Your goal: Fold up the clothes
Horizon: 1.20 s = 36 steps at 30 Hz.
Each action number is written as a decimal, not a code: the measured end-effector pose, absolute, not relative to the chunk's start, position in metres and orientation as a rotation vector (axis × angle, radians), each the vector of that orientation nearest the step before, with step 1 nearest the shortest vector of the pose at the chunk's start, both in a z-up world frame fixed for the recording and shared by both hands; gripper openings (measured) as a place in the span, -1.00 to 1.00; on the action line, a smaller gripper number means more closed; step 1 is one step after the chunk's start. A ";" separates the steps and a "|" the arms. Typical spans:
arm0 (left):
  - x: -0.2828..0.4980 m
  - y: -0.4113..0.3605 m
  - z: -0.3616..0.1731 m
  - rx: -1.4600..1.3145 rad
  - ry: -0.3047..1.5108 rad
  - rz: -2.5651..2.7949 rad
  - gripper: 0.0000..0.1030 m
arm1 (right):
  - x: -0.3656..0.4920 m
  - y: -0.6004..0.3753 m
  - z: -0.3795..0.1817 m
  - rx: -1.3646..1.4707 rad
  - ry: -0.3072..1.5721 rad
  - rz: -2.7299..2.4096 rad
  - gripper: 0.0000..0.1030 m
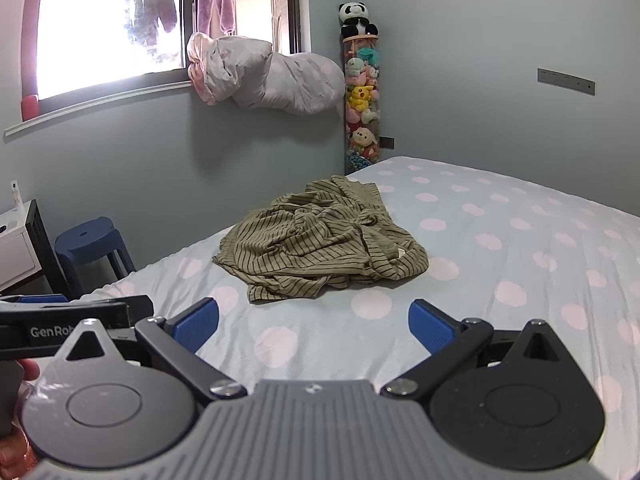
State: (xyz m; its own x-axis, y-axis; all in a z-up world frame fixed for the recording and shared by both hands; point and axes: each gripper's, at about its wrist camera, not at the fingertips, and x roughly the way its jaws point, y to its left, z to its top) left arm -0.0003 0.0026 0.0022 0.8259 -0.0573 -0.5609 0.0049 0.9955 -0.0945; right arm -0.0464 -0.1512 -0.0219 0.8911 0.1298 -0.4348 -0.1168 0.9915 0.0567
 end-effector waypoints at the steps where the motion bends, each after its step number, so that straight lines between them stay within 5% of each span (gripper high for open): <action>1: 0.000 0.003 0.003 -0.099 0.595 -0.037 0.97 | -0.046 -0.150 -0.022 0.033 0.452 0.130 0.98; 36: 0.001 0.008 0.011 -0.137 0.597 -0.047 0.88 | -0.053 -0.151 -0.018 0.026 0.453 0.136 0.98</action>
State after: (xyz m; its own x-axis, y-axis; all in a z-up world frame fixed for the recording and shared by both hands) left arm 0.0006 0.0080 0.0106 0.8260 -0.0839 -0.5573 0.0045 0.9898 -0.1423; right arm -0.0532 -0.1506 -0.0183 0.8901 0.1364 -0.4349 -0.1250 0.9906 0.0550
